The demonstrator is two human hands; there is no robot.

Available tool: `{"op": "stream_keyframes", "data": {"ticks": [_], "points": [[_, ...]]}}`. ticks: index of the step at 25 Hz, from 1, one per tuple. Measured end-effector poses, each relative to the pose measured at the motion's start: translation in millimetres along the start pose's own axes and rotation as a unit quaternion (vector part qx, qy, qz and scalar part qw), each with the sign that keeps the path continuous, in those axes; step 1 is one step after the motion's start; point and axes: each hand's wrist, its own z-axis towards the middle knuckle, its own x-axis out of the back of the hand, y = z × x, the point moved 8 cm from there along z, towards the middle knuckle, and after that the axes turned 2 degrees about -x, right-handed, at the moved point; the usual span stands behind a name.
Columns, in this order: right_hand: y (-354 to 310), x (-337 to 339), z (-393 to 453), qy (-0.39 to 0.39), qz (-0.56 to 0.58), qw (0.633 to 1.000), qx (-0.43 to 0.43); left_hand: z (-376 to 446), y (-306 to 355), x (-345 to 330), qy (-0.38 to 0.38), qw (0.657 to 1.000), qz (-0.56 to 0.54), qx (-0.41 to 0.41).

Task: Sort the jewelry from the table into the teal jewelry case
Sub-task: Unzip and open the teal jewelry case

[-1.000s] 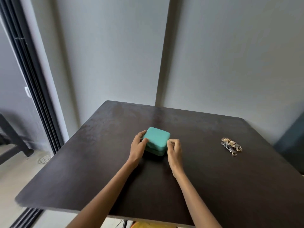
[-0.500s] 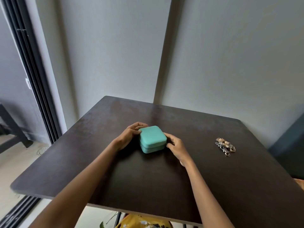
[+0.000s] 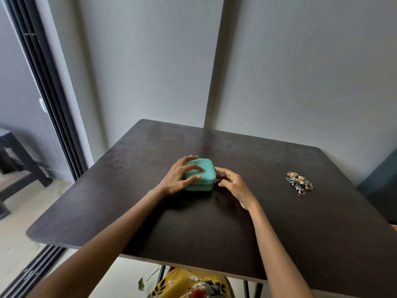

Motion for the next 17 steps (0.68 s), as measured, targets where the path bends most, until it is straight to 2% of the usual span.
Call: {"op": "stream_keyframes", "data": {"ticks": [3,7,11,17], "points": [[-0.2,-3.1,-4.8,-0.005,-0.017,1.0,0.017,1.2,-1.8,-0.5,0.009,1.0,0.014,0.001],[2.4,7.9,-4.3,0.093,-0.075,0.992,0.034,3.0,-2.8,-1.2,0.021,0.999,0.023,0.016],[1.6,14.7,-7.6,0.144,-0.083,0.986,0.031,1.7,-0.9,-1.5,0.016,0.999,0.041,0.021],[-1.6,4.8,-5.3,0.074,-0.067,0.994,0.032,1.3,1.4,-1.4,0.013,0.999,0.045,0.02]]}}
